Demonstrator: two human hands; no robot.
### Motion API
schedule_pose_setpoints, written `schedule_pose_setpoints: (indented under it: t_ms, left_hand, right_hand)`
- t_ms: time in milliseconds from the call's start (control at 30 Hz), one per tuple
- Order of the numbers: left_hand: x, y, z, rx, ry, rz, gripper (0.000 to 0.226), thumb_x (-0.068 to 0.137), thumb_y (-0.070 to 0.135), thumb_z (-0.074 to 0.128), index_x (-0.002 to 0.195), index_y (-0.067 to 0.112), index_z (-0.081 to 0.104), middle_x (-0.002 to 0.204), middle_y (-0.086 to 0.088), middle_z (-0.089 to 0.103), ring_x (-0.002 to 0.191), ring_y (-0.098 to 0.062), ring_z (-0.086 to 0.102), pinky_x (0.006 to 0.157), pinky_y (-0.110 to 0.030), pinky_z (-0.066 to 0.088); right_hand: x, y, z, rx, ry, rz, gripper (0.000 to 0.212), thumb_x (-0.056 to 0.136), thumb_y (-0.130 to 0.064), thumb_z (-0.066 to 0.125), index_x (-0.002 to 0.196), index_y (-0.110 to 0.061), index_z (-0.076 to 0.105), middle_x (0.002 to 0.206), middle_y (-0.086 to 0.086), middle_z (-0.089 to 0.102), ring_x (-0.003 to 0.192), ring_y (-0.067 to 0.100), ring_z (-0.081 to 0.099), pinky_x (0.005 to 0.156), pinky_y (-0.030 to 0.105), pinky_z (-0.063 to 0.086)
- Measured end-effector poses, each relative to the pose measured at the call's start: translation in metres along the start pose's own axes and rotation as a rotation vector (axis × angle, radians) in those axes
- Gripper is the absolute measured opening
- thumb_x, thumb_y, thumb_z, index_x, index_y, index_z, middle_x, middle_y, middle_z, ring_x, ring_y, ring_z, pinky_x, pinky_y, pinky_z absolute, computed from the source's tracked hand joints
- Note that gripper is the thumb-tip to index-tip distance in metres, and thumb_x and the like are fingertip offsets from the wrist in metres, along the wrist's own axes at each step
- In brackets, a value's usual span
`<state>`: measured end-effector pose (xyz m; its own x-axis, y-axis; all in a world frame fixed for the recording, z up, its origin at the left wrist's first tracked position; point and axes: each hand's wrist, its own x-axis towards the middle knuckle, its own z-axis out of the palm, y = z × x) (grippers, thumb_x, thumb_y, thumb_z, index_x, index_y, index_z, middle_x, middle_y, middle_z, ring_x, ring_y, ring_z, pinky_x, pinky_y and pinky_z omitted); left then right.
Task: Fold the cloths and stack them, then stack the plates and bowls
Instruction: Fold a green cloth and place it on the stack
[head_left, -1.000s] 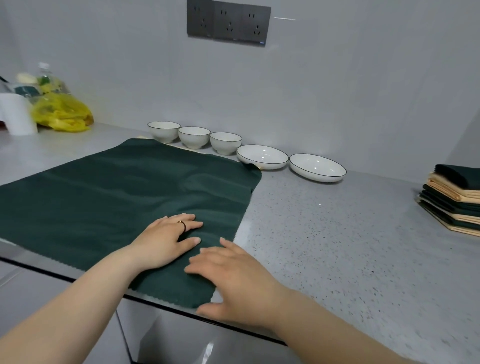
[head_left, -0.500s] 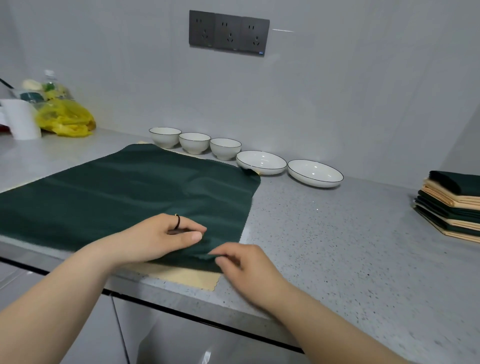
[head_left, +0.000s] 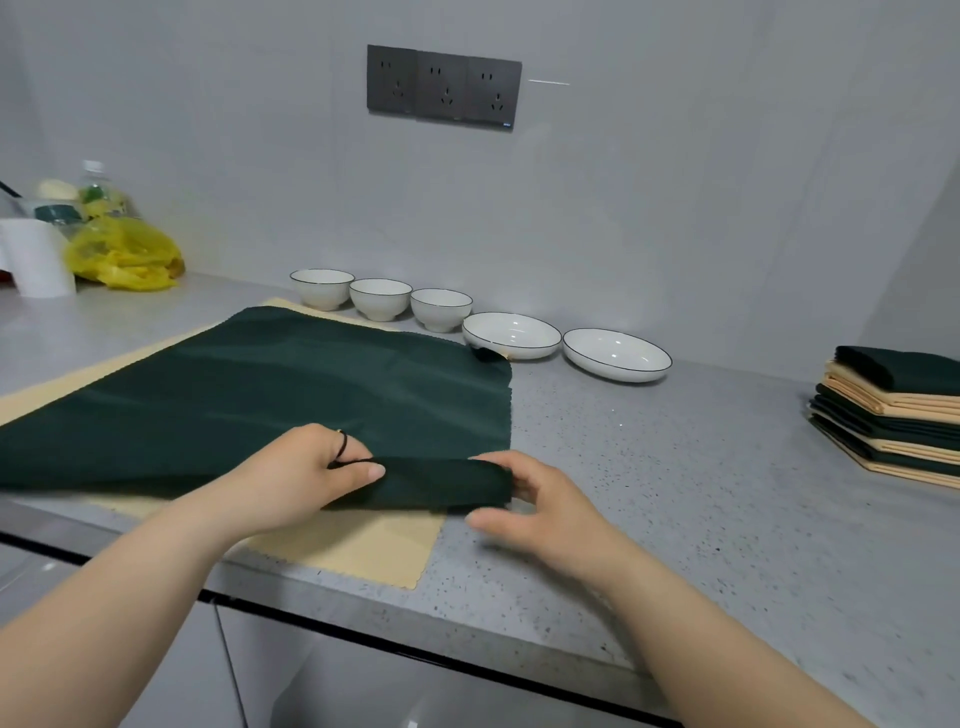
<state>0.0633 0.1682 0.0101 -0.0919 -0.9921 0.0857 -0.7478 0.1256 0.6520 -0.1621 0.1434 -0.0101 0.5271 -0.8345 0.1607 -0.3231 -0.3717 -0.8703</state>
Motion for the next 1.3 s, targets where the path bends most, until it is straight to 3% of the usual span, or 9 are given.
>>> schedule_pose_setpoints:
  t_ms: [200,300,433,567,767,867,967,1067,1300]
  left_hand:
    - [0.000,0.023,0.019,0.040,-0.072,0.090,0.015,0.083,0.028,0.066,0.071,0.019,0.067,0.065,0.006,0.061,0.060,-0.009,0.051,0.063,-0.019,0.042]
    - [-0.002,0.031,0.025,0.152,-0.137,0.101,0.018,0.078,0.034,0.070,0.066,0.042,0.059,0.077,0.026,0.067,0.078,0.003,0.061,0.077,-0.018,0.049]
    - [0.003,0.034,0.039,0.303,-0.208,0.133,0.017,0.079,0.036,0.068,0.065,0.032,0.057,0.085,0.016,0.063,0.088,-0.006,0.059,0.083,-0.023,0.046]
    - [0.010,0.044,0.063,0.164,-0.305,0.204,0.027,0.083,0.030,0.065,0.059,0.031,0.052,0.093,0.025,0.058,0.096,0.004,0.055,0.081,-0.008,0.039]
    - [0.024,0.083,0.101,0.230,-0.401,0.373,0.029,0.090,0.030,0.055,0.066,0.035,0.040,0.113,0.011,0.058,0.108,-0.009,0.052,0.096,-0.022,0.039]
    - [0.032,0.101,0.113,0.214,-0.445,0.398,0.027,0.091,0.028,0.054,0.068,0.035,0.040,0.113,0.006,0.060,0.109,-0.014,0.053,0.096,-0.026,0.041]
    - [0.039,0.114,0.122,0.187,-0.469,0.410,0.026,0.092,0.028,0.052,0.070,0.035,0.040,0.101,0.006,0.059,0.099,-0.014,0.053,0.087,-0.021,0.040]
    - [0.041,0.120,0.126,0.085,-0.423,0.415,0.029,0.094,0.026,0.048,0.068,0.032,0.038,0.073,0.016,0.045,0.070,-0.001,0.044,0.063,-0.006,0.032]
    - [0.035,0.120,0.116,-0.258,-0.294,0.275,0.022,0.091,0.025,0.053,0.071,0.024,0.046,0.036,0.011,0.038,0.035,-0.004,0.031,0.045,-0.014,0.027]
  right_hand:
    - [-0.004,0.013,-0.016,-0.327,0.125,-0.045,0.037,0.091,-0.017,0.055,0.055,-0.016,0.045,0.049,-0.008,0.039,0.051,0.006,0.036,0.053,0.015,0.028]
    - [-0.020,0.022,-0.043,-0.339,0.199,0.003,0.030,0.091,-0.016,0.055,0.065,-0.002,0.055,0.058,-0.007,0.043,0.056,0.004,0.034,0.059,0.019,0.029]
    - [-0.058,0.031,-0.087,-0.346,0.289,0.137,0.045,0.091,-0.014,0.054,0.049,-0.029,0.048,0.046,-0.016,0.047,0.050,0.000,0.042,0.055,0.012,0.033]
    - [-0.106,0.045,-0.122,-0.252,0.364,0.304,0.022,0.089,-0.013,0.056,0.076,0.001,0.067,0.068,0.002,0.058,0.067,0.010,0.051,0.065,0.024,0.038]
    - [-0.159,0.047,-0.150,-0.186,0.454,0.451,0.027,0.087,-0.011,0.059,0.062,-0.008,0.067,0.061,-0.002,0.061,0.056,0.004,0.052,0.052,0.016,0.037]
    - [-0.177,0.039,-0.160,-0.102,0.396,0.534,0.038,0.066,-0.039,0.079,0.067,-0.002,0.070,0.067,0.002,0.067,0.060,0.007,0.057,0.054,0.015,0.042]
    - [-0.191,0.038,-0.165,-0.100,0.393,0.594,0.090,0.027,-0.072,0.077,0.073,0.005,0.068,0.068,0.005,0.070,0.060,0.011,0.059,0.054,0.015,0.044]
    - [-0.194,0.042,-0.170,-0.071,0.498,0.573,0.024,0.080,-0.024,0.069,0.071,-0.002,0.070,0.068,0.005,0.073,0.055,0.008,0.063,0.050,0.011,0.043]
    - [-0.161,0.047,-0.173,-0.175,0.764,0.417,0.027,0.090,-0.016,0.055,0.065,-0.009,0.062,0.060,-0.002,0.062,0.055,0.012,0.055,0.042,0.007,0.038]
